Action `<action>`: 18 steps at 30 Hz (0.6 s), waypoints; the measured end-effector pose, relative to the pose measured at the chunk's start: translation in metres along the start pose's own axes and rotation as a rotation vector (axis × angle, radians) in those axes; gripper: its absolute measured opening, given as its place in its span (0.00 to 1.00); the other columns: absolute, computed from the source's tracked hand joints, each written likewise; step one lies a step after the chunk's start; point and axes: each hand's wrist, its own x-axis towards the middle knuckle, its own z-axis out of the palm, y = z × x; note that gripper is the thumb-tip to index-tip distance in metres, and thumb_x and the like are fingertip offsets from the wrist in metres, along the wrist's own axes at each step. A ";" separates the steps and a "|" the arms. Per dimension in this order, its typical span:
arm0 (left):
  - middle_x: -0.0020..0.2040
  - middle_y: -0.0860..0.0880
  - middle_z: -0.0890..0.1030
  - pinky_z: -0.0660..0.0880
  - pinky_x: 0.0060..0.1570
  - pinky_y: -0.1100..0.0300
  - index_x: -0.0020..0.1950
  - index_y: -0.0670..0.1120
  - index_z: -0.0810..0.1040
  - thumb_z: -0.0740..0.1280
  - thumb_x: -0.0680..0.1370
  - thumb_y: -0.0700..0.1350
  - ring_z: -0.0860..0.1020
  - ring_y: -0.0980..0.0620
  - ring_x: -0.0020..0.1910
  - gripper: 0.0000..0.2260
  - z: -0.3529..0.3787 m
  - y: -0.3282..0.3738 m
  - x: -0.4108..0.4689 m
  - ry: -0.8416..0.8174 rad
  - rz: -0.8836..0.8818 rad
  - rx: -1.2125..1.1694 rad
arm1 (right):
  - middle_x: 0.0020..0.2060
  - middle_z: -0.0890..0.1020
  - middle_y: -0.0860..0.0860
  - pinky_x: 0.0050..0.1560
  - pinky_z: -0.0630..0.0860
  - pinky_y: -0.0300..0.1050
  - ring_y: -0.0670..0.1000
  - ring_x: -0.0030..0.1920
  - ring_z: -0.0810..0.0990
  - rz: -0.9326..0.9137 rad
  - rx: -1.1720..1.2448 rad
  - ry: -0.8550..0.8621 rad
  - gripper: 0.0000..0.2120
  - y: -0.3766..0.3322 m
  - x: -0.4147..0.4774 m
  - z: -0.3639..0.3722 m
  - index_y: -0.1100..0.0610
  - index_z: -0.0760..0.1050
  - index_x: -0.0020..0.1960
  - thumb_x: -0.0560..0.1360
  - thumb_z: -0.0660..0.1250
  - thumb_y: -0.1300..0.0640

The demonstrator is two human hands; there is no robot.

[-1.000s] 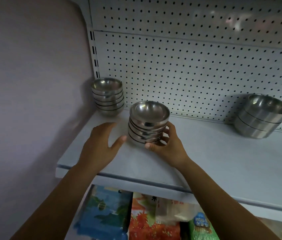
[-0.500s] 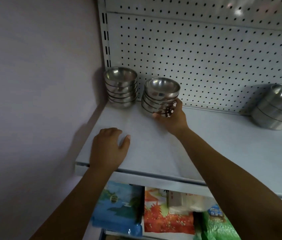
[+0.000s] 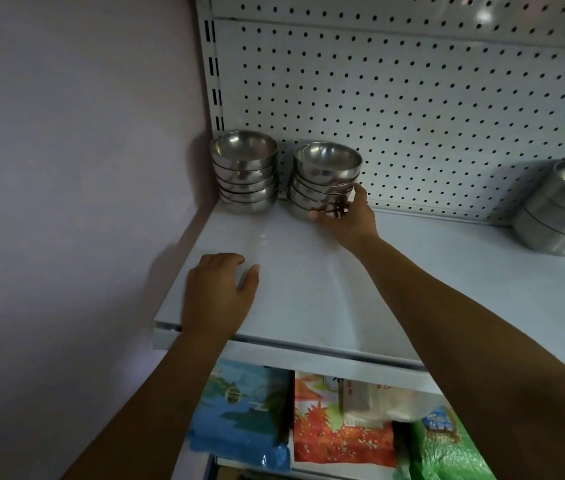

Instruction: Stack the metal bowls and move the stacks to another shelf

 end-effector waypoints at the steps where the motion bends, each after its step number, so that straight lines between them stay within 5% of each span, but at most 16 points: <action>1: 0.53 0.44 0.85 0.79 0.56 0.43 0.57 0.42 0.83 0.66 0.78 0.56 0.81 0.42 0.55 0.19 0.000 0.001 0.000 -0.003 -0.006 0.004 | 0.70 0.76 0.52 0.61 0.71 0.42 0.53 0.70 0.75 0.021 -0.004 -0.025 0.53 -0.001 0.000 -0.003 0.55 0.51 0.83 0.70 0.82 0.49; 8: 0.57 0.43 0.84 0.76 0.60 0.50 0.61 0.42 0.83 0.69 0.80 0.54 0.80 0.42 0.58 0.17 -0.003 0.011 -0.005 -0.023 -0.026 0.039 | 0.75 0.72 0.56 0.64 0.69 0.44 0.57 0.74 0.71 -0.071 -0.167 -0.198 0.44 0.011 -0.045 -0.038 0.56 0.57 0.81 0.74 0.77 0.46; 12: 0.56 0.42 0.85 0.77 0.59 0.50 0.62 0.43 0.83 0.62 0.79 0.62 0.82 0.42 0.56 0.25 0.001 0.025 -0.020 0.024 -0.050 0.119 | 0.78 0.68 0.52 0.73 0.63 0.43 0.54 0.77 0.67 -0.238 -0.268 -0.343 0.40 0.022 -0.080 -0.068 0.54 0.60 0.81 0.77 0.74 0.43; 18: 0.67 0.44 0.80 0.70 0.67 0.51 0.71 0.46 0.76 0.69 0.80 0.56 0.76 0.43 0.67 0.23 0.022 0.085 -0.034 0.090 -0.165 0.012 | 0.77 0.69 0.48 0.73 0.62 0.40 0.50 0.76 0.67 -0.345 -0.246 -0.425 0.35 0.045 -0.083 -0.106 0.50 0.63 0.80 0.78 0.71 0.43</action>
